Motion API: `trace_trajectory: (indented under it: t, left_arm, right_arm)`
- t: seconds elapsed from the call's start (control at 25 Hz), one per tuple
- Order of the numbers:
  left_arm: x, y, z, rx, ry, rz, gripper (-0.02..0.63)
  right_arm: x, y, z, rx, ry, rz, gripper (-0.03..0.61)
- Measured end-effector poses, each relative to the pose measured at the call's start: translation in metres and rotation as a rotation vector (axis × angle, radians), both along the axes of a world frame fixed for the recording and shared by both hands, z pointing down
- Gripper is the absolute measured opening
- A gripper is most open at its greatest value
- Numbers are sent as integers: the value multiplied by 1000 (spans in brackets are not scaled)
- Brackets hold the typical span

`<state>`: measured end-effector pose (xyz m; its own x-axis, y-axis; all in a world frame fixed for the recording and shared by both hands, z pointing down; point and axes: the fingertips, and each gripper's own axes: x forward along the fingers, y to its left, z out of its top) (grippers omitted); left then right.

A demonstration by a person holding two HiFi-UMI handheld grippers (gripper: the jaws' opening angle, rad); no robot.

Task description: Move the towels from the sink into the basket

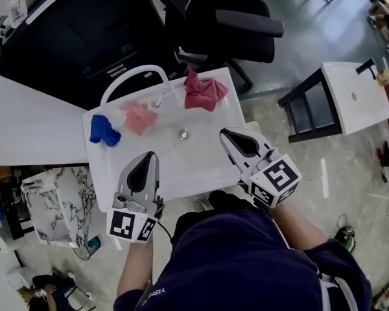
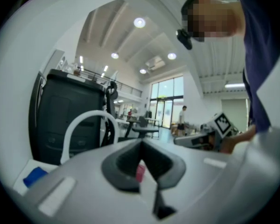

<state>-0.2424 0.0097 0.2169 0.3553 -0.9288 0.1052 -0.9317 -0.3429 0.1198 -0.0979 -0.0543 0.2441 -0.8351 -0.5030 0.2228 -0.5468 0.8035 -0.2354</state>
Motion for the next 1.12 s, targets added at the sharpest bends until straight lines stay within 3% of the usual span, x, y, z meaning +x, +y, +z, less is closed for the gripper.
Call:
trace_trajectory:
  t: [0.52,1.12]
  left_arm:
    - [20,-50,19,-47,-14,-4,3]
    - [2,-84,45,-96,0,112,2]
  right_arm:
    - [11,-55,21,-31,3,-11,9]
    - [-20,-89,49,-67,14,94,9]
